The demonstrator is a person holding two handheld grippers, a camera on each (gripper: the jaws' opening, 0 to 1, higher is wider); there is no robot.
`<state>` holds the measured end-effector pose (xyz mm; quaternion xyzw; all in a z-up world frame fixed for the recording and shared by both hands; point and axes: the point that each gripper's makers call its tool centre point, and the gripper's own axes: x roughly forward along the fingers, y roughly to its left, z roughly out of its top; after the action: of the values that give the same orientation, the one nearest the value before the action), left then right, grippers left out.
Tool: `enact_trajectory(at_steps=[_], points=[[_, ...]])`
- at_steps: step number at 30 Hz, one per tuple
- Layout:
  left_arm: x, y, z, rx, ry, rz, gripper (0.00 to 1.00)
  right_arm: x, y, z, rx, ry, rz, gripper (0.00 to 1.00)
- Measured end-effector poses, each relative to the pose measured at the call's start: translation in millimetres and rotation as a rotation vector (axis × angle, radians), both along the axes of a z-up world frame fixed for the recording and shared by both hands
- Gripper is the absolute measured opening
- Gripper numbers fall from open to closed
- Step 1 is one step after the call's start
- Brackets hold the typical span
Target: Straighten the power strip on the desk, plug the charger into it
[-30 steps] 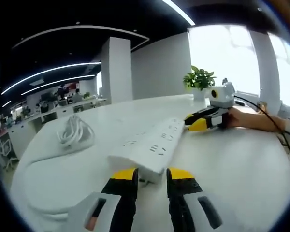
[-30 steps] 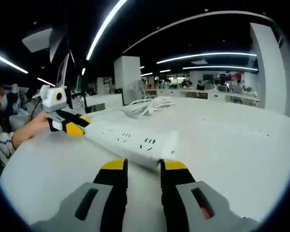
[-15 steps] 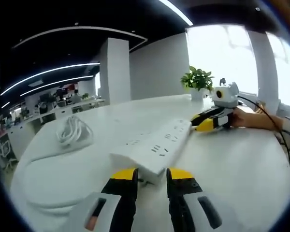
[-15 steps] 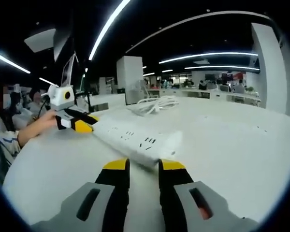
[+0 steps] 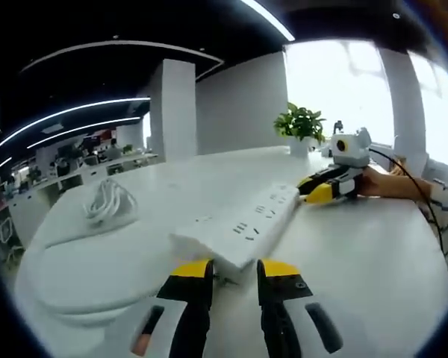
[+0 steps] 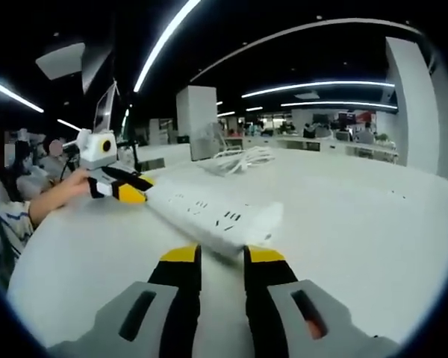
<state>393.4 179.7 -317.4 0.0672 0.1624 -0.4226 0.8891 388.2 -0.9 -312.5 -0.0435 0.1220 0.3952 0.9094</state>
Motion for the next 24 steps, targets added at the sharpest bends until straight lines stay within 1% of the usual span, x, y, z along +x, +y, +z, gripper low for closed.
enact_trajectory(at_steps=[6, 11, 17, 24], points=[[-2.1, -1.6, -0.2, 0.007, -0.002, -0.008, 0.23, 1.6, -2.7, 0.4, 0.004, 0.007, -0.02, 0.2], [-6.1, -6.0, 0.2, -0.01, 0.009, -0.028, 0.23, -9.0, -8.1, 0.3, -0.007, -0.004, -0.027, 0.21], [-11.9, -11.8, 0.2, -0.015, 0.01, -0.057, 0.22, -20.2, -14.2, 1.0, -0.016, -0.009, -0.024, 0.21], [-15.3, -17.2, 1.3, -0.033, 0.021, -0.094, 0.21, -28.3, -21.7, 1.1, -0.029, -0.019, -0.016, 0.2]])
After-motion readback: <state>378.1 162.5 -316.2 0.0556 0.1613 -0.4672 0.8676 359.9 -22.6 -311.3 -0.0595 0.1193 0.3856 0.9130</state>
